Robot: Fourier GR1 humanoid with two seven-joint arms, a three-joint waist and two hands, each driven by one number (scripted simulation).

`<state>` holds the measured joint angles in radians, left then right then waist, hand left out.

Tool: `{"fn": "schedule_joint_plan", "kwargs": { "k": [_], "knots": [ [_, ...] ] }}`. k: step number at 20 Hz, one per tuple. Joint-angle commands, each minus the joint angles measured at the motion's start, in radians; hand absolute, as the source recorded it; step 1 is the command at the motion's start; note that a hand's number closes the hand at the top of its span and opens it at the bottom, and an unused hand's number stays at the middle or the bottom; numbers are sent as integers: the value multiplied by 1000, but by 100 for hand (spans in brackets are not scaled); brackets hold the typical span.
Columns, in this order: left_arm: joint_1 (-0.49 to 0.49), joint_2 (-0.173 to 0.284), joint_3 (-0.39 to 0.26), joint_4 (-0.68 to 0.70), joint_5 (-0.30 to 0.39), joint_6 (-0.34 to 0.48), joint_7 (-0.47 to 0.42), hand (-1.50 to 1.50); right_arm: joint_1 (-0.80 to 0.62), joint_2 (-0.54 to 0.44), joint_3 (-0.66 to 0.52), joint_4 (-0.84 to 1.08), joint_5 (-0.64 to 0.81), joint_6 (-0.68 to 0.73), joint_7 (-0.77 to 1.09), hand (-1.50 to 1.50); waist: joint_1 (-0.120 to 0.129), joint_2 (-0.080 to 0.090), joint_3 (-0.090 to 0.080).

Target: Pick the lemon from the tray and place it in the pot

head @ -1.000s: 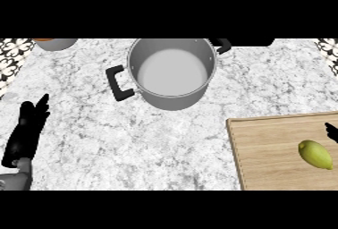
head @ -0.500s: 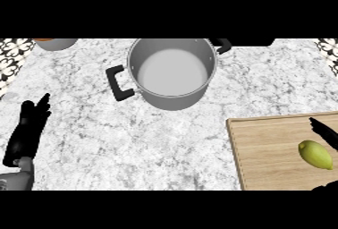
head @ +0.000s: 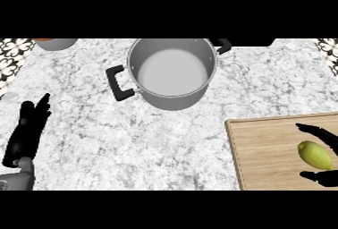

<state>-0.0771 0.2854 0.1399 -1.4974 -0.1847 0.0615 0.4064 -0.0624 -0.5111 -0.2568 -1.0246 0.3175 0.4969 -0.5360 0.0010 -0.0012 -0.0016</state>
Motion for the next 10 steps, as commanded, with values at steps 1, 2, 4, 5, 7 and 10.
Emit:
{"fn": "schedule_joint_plan", "kwargs": {
  "k": [1,2,4,5,7,10],
  "knots": [
    [10,-7,17,5,-7,-17,-1,0,50,3,-9,-13,1,15,-69,150,-2,1,2],
    [-23,1,15,25,-17,-18,-8,0,4,44,-4,6,23,-66,-60,150,-1,1,2],
    [-17,19,47,76,11,-39,-50,0,-14,52,-13,38,51,-142,-103,150,0,2,2],
    [-42,15,31,17,0,-39,32,0,26,44,-25,-45,31,-126,-76,150,-3,1,2],
    [-15,-18,17,8,-20,-10,5,0,41,31,-41,-76,29,-135,-70,150,-3,0,2],
    [11,-6,39,44,-13,-31,-61,0,13,2,-73,-4,34,-167,-140,150,-2,1,2]
  ]
}}
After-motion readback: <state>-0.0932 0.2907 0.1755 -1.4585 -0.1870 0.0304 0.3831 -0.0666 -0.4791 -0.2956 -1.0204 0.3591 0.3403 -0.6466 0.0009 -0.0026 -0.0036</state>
